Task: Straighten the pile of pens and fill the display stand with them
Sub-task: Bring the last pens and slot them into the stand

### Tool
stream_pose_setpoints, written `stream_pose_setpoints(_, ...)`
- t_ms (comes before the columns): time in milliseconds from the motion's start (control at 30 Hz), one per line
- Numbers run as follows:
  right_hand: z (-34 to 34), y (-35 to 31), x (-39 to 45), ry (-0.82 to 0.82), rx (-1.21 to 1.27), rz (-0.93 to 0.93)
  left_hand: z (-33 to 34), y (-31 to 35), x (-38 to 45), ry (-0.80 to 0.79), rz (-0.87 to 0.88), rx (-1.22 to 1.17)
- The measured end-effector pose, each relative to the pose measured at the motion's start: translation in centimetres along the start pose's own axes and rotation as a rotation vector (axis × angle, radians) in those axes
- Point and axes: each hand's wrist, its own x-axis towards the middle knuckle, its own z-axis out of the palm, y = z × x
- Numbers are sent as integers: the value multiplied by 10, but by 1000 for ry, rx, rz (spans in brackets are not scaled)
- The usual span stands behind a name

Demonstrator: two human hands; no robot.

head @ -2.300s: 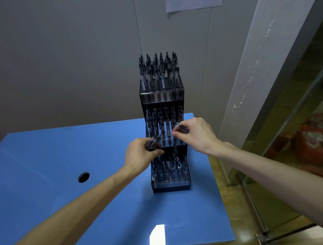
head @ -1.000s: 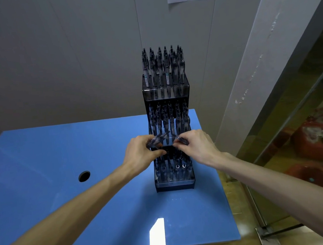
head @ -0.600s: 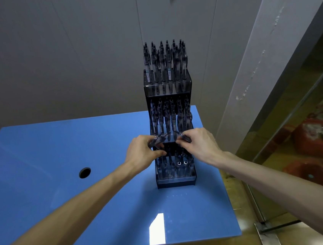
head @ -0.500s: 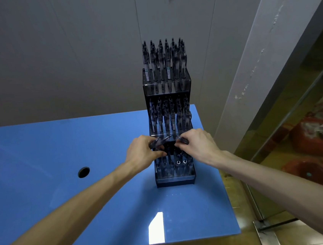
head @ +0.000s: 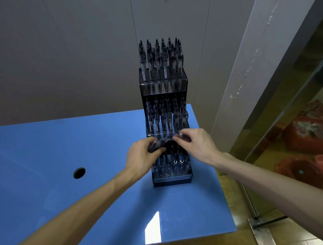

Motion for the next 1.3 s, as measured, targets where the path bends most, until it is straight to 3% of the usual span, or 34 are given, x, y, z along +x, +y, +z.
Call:
stream_pose_setpoints(100,-8,12,-3,43,55,18,-5,5,-3,57,19,-49)
stream_pose_setpoints(200,-12,17,-4,-18,20,9,-10,13,-3,89,5,-111)
stream_pose_setpoints(333,-7,13,-4,-142,-116,-26,-13,18,-2,24,-14,-213)
stream_pose_setpoints(533,0,9,-2,-180,-260,-90,-15,18,-3,-52,37,-313)
stream_pose_setpoints(700,-3,20,-11,-98,-346,-242,-15,19,-5,-106,93,-315)
stream_pose_setpoints(900,7,32,-25,150,-291,-394,-14,17,-3,-39,143,-207)
stream_pose_setpoints(1100,-4,13,-18,307,-176,-190,-11,17,3,-17,159,-101)
stream_pose_setpoints(1300,-12,28,-7,115,-163,107,-10,24,4,17,151,-208)
